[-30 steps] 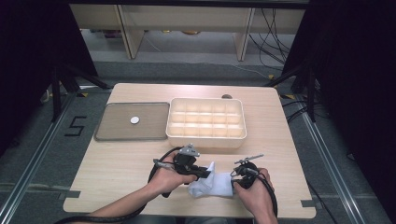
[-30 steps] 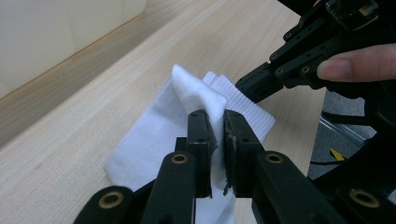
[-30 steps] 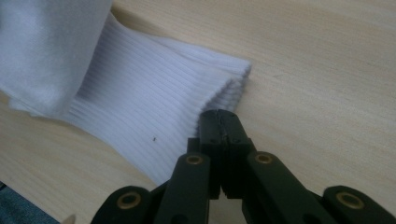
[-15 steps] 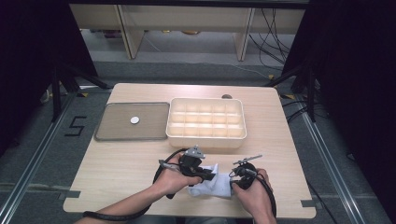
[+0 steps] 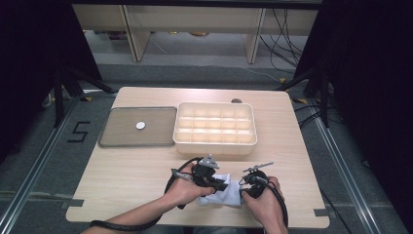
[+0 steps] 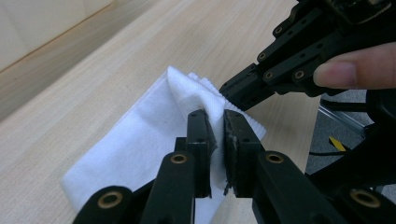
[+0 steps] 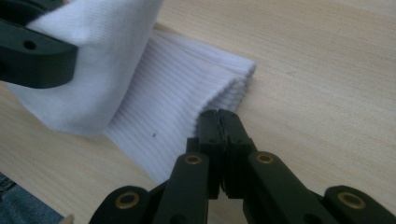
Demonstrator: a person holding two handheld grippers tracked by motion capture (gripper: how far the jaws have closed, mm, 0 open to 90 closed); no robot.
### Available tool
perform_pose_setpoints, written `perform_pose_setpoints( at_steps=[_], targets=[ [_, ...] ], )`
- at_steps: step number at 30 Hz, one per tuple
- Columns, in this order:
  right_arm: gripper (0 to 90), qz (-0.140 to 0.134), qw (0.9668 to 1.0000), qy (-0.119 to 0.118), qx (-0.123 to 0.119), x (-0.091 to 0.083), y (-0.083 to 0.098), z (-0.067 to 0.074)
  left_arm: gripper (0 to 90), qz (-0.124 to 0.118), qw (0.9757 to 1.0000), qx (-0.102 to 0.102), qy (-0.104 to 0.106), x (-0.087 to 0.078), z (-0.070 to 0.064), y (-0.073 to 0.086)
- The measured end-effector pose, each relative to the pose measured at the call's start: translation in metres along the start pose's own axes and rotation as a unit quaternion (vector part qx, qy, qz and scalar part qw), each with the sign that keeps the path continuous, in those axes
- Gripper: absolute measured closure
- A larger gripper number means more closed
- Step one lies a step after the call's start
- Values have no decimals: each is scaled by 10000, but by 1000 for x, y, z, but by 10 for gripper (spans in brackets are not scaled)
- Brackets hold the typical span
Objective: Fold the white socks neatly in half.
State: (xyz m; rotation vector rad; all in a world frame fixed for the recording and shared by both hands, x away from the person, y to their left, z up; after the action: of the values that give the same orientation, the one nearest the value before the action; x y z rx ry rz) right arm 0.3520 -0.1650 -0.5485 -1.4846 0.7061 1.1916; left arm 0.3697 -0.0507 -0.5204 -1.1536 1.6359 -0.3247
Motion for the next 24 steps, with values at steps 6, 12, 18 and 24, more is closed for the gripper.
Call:
perform_pose_setpoints(
  at_steps=[6, 12, 18, 24],
  targets=[
    [884, -68, 9999, 5, -97, 0, 0, -1, 803, 52, 10000, -3, -5, 7, 1, 2],
    [877, -72, 9999, -2, -96, 0, 0, -1, 789, 103, 9999, 38, -30, 14, 0, 2],
    [866, -53, 10000, -19, -37, 0, 0, 0, 769, 127, 9999, 54, -6, 22, -1, 2],
    [852, -118, 9999, -5, -111, 0, 0, -2, 669, 78, 10000, 33, 46, 29, -3, 3]
  ],
)
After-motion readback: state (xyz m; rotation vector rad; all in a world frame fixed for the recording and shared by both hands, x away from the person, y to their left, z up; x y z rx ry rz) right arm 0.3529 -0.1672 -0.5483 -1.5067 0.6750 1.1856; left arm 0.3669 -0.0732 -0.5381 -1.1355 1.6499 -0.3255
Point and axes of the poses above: each handheld gripper's, and its own axes: x roughly forward along the jaws, y roughly out of its underside, z roughly to its left, the point moved 8 cm from there along x, roughly forward along the jaws, and after that the axes turned 9 degrees about y, right-handed, at the moved point
